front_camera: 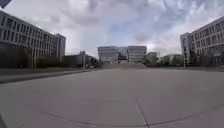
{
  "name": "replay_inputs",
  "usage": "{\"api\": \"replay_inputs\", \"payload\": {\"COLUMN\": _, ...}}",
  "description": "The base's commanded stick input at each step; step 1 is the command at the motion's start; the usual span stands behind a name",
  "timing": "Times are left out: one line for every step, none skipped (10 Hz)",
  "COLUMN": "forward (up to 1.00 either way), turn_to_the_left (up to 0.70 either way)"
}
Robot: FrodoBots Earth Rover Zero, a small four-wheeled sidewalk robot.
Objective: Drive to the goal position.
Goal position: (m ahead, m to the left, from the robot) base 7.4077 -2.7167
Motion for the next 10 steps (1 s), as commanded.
{"api": "replay_inputs", "payload": {"forward": 0.70, "turn_to_the_left": 0.29}}
{"api": "replay_inputs", "payload": {"forward": 0.70, "turn_to_the_left": 0.35}}
{"api": "replay_inputs", "payload": {"forward": 0.70, "turn_to_the_left": 0.35}}
{"api": "replay_inputs", "payload": {"forward": 0.70, "turn_to_the_left": 0.35}}
{"api": "replay_inputs", "payload": {"forward": 0.70, "turn_to_the_left": 0.35}}
{"api": "replay_inputs", "payload": {"forward": 0.70, "turn_to_the_left": 0.35}}
{"api": "replay_inputs", "payload": {"forward": 0.70, "turn_to_the_left": 0.31}}
{"api": "replay_inputs", "payload": {"forward": 0.70, "turn_to_the_left": 0.23}}
{"api": "replay_inputs", "payload": {"forward": 0.70, "turn_to_the_left": 0.15}}
{"api": "replay_inputs", "payload": {"forward": 0.70, "turn_to_the_left": 0.08}}
